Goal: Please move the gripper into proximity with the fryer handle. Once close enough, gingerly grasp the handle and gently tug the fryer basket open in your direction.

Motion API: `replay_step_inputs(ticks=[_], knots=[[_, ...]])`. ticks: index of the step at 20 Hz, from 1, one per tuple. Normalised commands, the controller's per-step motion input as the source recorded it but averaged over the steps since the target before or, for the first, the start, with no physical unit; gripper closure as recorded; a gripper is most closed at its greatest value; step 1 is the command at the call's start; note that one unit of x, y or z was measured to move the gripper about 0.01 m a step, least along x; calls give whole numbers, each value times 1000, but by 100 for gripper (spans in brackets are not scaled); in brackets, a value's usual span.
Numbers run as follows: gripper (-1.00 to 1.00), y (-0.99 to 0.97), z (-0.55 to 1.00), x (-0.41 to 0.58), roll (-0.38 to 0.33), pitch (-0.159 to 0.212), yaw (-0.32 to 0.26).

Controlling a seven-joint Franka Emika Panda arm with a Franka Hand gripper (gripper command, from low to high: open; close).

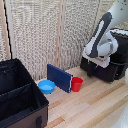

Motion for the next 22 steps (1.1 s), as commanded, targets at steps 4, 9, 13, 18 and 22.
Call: replay_step_inputs(ticks=[4,9,13,18,22], knots=[[100,903,-244,434,25,41,-42],[-100,464,-20,402,1,52,-114],[-100,29,492,45,-62,-43,-230],[-100,38,601,0,0,0,-83],[-100,156,536,0,-3,49,-11]])
